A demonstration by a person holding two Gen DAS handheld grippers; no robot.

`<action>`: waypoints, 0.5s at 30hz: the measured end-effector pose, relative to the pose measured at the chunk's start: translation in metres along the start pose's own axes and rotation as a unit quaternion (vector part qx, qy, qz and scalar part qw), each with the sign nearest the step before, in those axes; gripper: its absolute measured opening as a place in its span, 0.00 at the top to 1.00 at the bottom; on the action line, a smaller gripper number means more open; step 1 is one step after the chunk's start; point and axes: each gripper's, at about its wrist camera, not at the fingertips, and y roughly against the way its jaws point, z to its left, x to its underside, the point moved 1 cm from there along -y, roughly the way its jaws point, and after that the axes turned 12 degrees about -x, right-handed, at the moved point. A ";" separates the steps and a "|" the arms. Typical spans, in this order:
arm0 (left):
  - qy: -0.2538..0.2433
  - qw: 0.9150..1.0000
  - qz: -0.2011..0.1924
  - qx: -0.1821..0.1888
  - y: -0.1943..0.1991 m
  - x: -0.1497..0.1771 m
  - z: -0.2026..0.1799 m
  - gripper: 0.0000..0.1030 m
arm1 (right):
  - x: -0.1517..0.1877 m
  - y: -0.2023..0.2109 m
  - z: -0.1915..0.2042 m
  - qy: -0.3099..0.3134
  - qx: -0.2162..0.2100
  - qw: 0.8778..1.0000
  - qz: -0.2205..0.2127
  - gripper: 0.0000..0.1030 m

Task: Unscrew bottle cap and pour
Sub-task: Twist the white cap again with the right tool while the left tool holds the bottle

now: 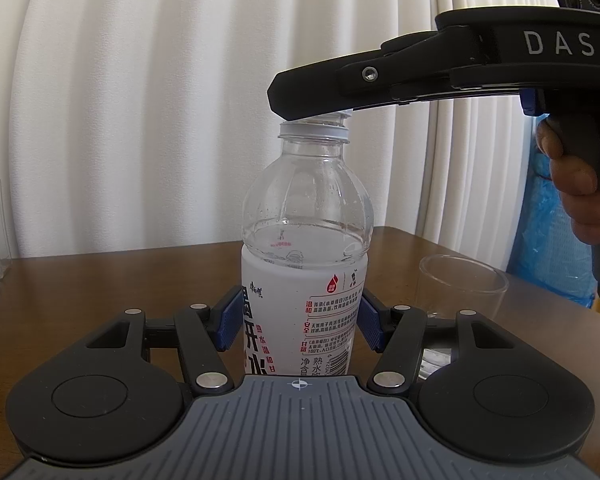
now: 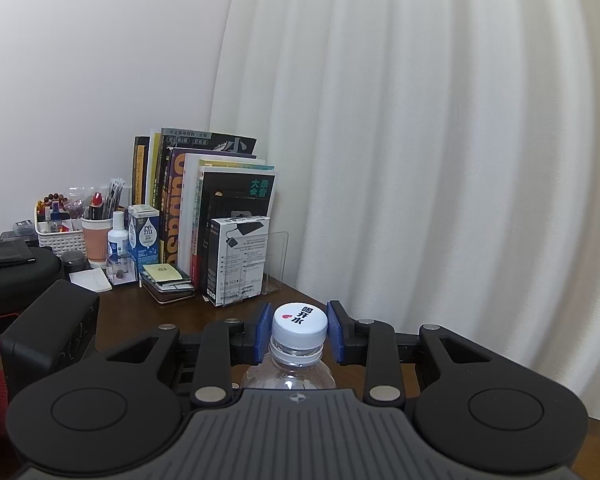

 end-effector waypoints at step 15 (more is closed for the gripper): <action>-0.001 1.000 0.000 0.000 0.000 -0.001 -0.001 0.43 | -0.001 0.002 0.005 0.006 0.007 1.000 0.002 0.67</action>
